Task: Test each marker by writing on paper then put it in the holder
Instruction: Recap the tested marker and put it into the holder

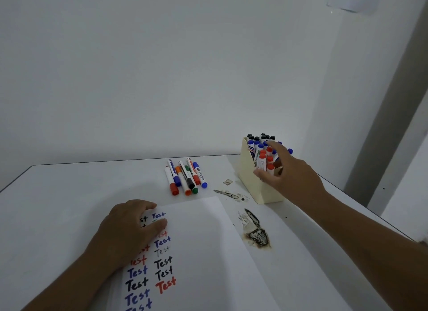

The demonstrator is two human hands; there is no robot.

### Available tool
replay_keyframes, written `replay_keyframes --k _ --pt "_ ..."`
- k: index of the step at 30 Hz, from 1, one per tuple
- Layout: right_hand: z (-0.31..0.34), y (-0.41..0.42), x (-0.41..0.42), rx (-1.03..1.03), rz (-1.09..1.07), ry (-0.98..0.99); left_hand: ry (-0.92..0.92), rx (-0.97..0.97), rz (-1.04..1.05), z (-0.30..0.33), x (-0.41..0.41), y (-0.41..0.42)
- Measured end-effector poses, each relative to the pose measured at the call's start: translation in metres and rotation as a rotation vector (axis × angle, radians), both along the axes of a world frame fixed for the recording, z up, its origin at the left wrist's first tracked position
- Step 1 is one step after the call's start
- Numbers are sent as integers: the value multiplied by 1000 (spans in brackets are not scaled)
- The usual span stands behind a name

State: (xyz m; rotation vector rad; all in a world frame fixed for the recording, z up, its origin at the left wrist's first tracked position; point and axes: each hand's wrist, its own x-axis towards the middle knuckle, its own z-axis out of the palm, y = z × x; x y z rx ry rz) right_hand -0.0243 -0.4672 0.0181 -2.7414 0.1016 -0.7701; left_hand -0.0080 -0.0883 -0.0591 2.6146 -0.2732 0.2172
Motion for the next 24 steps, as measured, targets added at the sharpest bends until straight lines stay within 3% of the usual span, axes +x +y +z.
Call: replay_keyframes --k 6,11,15,19,24 --pt "5 24 -24 56 -44 -266 1 9 0 2 -1 -2" --pt "26 106 -71 396 484 -264 -17 -10 -6 5 -6 -6" --pt "21 160 -89 296 725 -118 -14 -19 5 5 -7 -7" --pt "-16 175 -49 182 620 -2 -21 -4 22 6 -8 -8" --pt "-52 171 19 107 426 -14 13 -15 41 6 -6 -6"
